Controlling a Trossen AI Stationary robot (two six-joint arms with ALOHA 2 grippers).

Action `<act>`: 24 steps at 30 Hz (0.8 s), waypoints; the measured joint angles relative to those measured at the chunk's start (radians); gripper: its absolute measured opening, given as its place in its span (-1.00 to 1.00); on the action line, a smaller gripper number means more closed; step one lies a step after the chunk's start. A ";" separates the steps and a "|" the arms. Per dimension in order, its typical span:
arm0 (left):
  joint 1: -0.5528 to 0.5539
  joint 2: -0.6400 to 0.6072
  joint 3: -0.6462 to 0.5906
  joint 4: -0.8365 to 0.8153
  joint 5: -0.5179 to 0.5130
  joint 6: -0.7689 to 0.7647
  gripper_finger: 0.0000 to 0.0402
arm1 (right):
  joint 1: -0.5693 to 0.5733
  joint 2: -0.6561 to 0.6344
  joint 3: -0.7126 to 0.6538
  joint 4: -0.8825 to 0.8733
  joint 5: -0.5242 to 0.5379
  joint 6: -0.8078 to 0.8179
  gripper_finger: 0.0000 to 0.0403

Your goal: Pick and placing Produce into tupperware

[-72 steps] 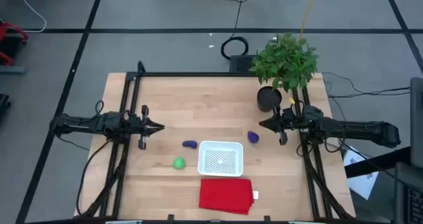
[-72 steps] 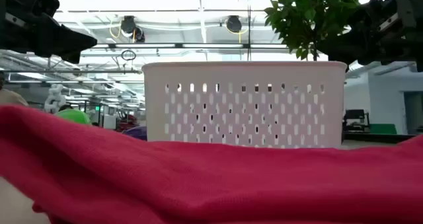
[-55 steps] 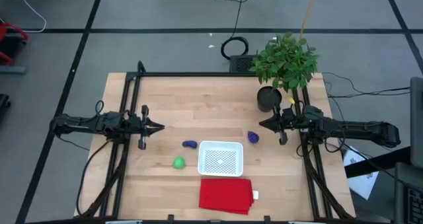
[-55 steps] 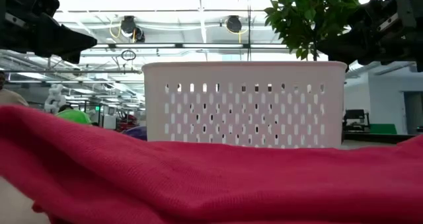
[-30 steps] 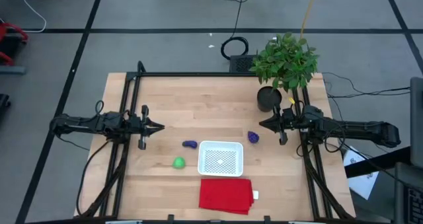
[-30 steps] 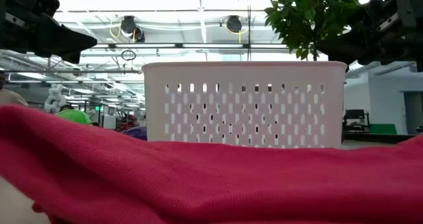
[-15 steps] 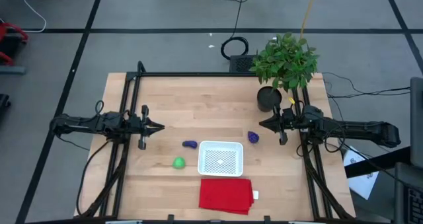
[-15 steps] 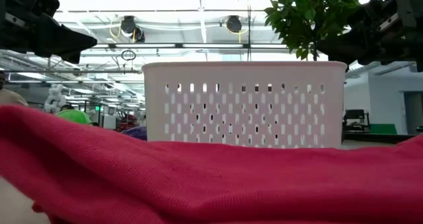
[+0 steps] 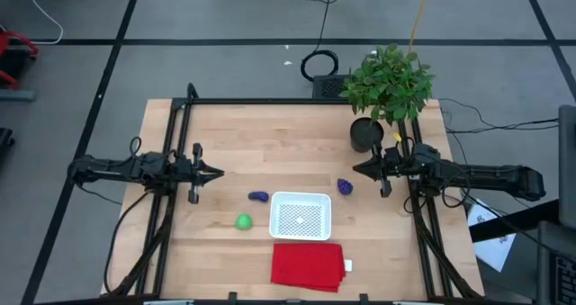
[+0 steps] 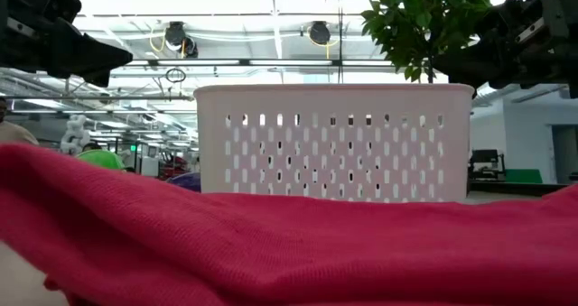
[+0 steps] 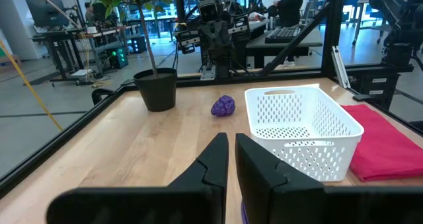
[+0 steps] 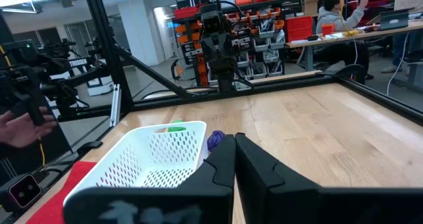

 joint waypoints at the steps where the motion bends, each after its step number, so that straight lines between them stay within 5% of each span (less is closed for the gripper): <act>1: 0.000 0.000 0.000 0.000 0.000 0.000 -0.84 | 0.000 0.000 0.000 0.000 0.000 0.000 -1.00; 24: 0.000 0.000 0.000 0.009 0.000 -0.006 -0.84 | -0.002 0.000 0.000 0.038 0.002 0.081 -1.00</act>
